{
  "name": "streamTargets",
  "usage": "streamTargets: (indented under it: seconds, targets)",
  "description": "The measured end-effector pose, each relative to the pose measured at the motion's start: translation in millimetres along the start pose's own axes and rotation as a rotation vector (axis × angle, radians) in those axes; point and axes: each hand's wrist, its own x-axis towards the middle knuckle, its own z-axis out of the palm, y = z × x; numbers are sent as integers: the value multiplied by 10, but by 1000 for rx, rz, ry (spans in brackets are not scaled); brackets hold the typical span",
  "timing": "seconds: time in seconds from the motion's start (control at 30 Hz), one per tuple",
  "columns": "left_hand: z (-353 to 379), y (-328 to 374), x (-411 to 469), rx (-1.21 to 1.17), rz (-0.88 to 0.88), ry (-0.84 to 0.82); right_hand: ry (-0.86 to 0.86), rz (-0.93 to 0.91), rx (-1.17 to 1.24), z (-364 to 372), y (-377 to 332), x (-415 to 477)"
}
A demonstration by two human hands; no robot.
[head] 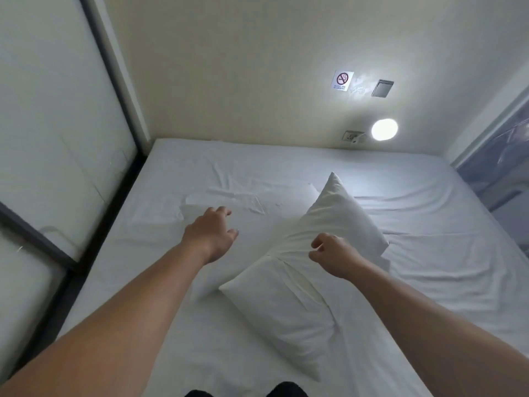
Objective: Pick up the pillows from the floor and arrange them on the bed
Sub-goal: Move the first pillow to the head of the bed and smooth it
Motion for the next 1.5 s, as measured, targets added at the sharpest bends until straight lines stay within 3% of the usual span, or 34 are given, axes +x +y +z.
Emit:
streamTargets:
  seconds: [0.13, 0.27, 0.43, 0.63, 0.7, 0.87, 1.0, 1.2, 1.27, 1.37, 1.5]
  targets:
    - [288, -8, 1033, 43, 48, -13, 34, -25, -66, 56, 43, 970]
    - [1047, -87, 2123, 151, 75, -67, 101, -84, -147, 566, 277, 2102]
    - [1688, -195, 2560, 265, 11, -262, 11, -179, -273, 1110, 702, 2300]
    - [1764, -230, 3089, 338, -17, -298, -53, -235, -69, 1130, 261, 2801]
    - [1813, -395, 3350, 346, -11, -287, -83, -119, 59, 1225, 15, 3075]
    - [2116, -972, 4199, 467, 70, -332, -149, 513, 382, 1896, -53, 3782]
    - [2473, -1384, 4578, 421, 130, -377, 51, 853, 628, 2562, 132, 3967]
    - [2490, -1586, 4346, 168, 325, -134, 362, 1005, 672, 2562, -50, 3873]
    - [2228, -1599, 4266, 60, 331, -51, 375, 994, 704, 2418, -142, 3827]
    - [1715, -1708, 4169, -78, 259, 145, 388, 839, 668, 2062, -548, 3914]
    - [991, -2154, 4171, -159, -6, 373, 422, 472, 757, 1546, -1521, 4283]
